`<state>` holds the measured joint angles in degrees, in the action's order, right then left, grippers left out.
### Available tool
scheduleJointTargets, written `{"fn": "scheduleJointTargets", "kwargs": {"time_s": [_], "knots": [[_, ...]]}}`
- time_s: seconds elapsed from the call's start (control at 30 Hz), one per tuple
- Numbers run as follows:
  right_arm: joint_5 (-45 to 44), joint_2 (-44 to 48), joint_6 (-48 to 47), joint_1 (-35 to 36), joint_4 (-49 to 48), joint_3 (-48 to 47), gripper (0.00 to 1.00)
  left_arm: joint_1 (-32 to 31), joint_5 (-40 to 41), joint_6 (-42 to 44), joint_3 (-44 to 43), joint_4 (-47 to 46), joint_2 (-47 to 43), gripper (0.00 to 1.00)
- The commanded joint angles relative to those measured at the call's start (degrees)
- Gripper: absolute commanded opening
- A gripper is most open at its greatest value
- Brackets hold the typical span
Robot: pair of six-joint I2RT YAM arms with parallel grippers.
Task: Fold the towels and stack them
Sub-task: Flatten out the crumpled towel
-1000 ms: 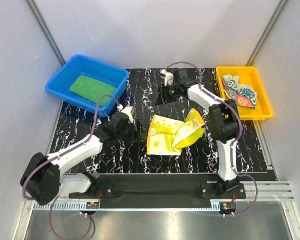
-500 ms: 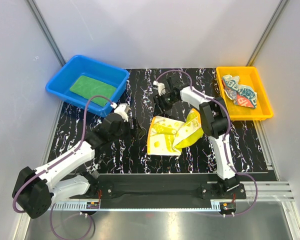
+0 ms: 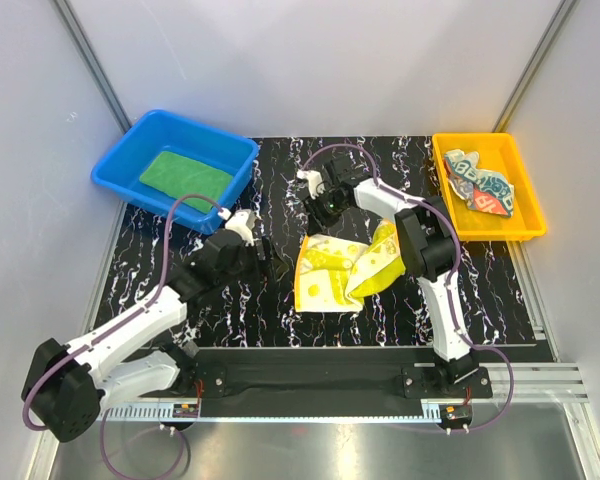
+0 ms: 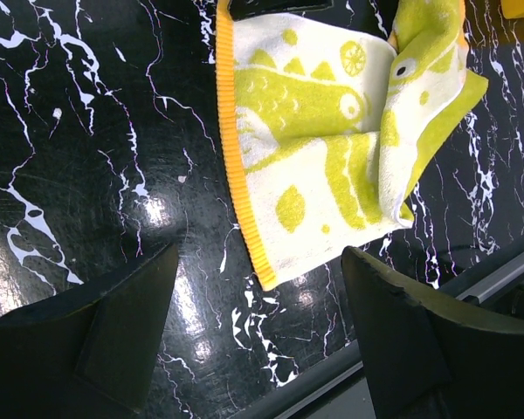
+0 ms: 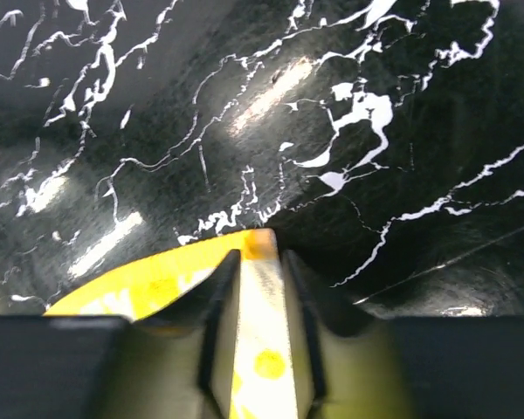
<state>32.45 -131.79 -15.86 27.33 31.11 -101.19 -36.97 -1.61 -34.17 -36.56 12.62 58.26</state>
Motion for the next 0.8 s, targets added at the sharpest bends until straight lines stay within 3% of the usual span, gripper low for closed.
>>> {"fn": "scheduleJointTargets", "kwargs": {"time_s": [0.0, 0.03, 0.1, 0.13, 0.5, 0.77], "knots": [[-8.7, -0.6, 0.8, 0.9, 1.2, 3.7, 0.29, 0.0, 1.5, -0.7, 1.0, -1.3, -1.0, 0.81], [-9.8, 0.5, 1.3, 1.0, 0.4, 4.4, 0.25, -0.1, 1.9, -1.0, 1.0, -0.8, -0.8, 0.81], [-12.0, 2.4, 3.2, 0.9, -2.3, 7.8, 0.03, -0.1, 2.1, -1.6, 1.7, -0.7, 0.6, 0.80], [-12.7, 3.1, 3.8, 0.9, -3.2, 7.8, 0.00, -0.2, 2.0, -1.7, 1.9, -0.7, 1.2, 0.80], [-23.9, 13.1, 22.4, -1.1, -8.1, 20.4, 0.00, -4.5, -0.1, -3.8, 5.0, -9.4, 10.4, 0.76], [-24.9, 14.5, 24.8, -1.4, -9.8, 23.7, 0.00, -6.6, -2.9, -7.3, 4.7, -15.6, 19.5, 0.69]]}}
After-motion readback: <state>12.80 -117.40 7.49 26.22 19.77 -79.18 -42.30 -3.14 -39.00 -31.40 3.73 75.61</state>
